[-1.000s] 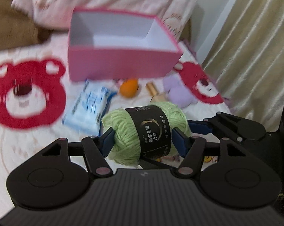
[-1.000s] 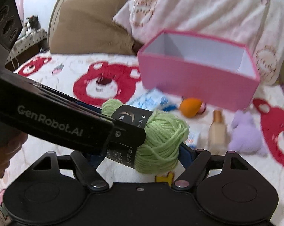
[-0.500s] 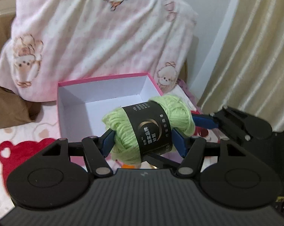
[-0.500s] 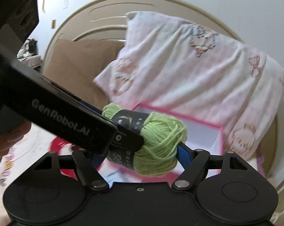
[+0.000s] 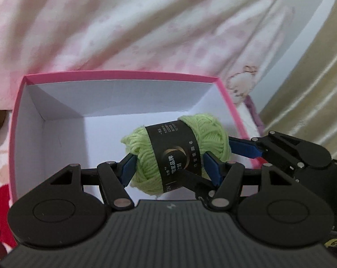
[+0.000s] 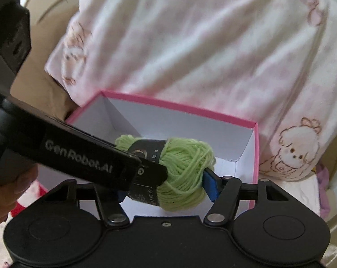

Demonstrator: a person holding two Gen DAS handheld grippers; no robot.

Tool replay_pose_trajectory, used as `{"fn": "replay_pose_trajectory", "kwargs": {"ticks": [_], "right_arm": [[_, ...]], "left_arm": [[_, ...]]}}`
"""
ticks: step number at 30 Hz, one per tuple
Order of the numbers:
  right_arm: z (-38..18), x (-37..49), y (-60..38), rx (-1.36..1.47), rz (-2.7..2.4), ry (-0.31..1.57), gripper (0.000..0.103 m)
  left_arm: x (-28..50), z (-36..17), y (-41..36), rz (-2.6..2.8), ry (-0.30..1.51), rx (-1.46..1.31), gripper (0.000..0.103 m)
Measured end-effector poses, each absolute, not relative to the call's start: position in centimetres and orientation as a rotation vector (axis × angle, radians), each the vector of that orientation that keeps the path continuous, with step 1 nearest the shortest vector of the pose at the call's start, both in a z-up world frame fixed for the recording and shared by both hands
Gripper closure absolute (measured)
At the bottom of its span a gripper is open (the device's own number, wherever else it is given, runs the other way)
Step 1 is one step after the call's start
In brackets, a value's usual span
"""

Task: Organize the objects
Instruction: 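Carry the yarn ball with the left tool into the pink box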

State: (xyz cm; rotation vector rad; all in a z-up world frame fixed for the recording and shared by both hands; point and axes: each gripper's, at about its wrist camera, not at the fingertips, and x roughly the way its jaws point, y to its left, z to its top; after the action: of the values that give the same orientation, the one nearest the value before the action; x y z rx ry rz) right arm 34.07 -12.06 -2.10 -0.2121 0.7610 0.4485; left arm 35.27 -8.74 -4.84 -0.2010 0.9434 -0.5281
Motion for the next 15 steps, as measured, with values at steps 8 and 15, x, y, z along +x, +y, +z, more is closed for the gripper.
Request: {"fn": "replay_pose_trajectory", "kwargs": {"ticks": [8, 15], "right_arm": [[-5.2, 37.6, -11.3, -0.312, 0.395, 0.836, 0.047], [-6.2, 38.6, -10.4, -0.368, 0.225, 0.84, 0.062]], "left_arm": [[39.1, -7.3, -11.6, -0.497, 0.978, -0.133, 0.042], [40.2, -7.6, -12.4, -0.437, 0.974, -0.145, 0.043]]}}
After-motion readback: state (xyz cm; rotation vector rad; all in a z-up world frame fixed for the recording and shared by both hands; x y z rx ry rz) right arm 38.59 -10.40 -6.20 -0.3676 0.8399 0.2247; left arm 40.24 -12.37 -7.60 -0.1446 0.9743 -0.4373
